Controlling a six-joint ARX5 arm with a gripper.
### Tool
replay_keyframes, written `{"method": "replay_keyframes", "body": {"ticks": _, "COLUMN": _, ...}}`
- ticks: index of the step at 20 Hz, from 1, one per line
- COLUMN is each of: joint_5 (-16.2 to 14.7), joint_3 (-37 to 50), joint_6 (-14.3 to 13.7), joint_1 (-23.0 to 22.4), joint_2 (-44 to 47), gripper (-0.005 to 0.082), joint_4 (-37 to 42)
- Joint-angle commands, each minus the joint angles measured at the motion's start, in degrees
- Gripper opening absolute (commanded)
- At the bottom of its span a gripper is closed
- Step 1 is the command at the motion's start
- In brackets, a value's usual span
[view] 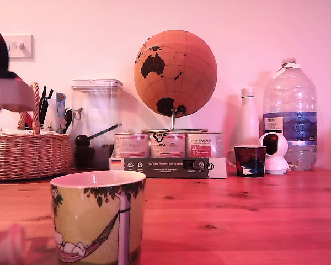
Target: Pick up the coffee capsules on the table and drop them inside the coffee cup
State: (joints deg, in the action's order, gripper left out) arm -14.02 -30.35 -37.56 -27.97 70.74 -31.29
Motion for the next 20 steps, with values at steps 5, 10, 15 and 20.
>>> {"method": "replay_keyframes", "body": {"ticks": 5, "joint_5": 1.31, "joint_3": -0.72, "joint_6": 0.07, "joint_1": 0.04, "joint_2": -5.84, "gripper": 0.0195, "joint_4": -6.86}}
{"method": "replay_keyframes", "body": {"ticks": 10, "joint_5": 2.45, "joint_3": -4.87, "joint_6": 1.81, "joint_1": 0.04, "joint_2": -9.57, "gripper": 0.0195, "joint_4": -13.73}}
{"method": "replay_keyframes", "body": {"ticks": 15, "joint_5": -0.74, "joint_3": -8.09, "joint_6": 3.23, "joint_1": -0.48, "joint_2": -13.99, "gripper": 0.0195, "joint_4": -13.84}}
{"method": "replay_keyframes", "body": {"ticks": 20, "joint_5": -4.79, "joint_3": -8.76, "joint_6": 6.75, "joint_1": -1.97, "joint_2": -16.55, "gripper": 0.0195, "joint_4": -11.39}}
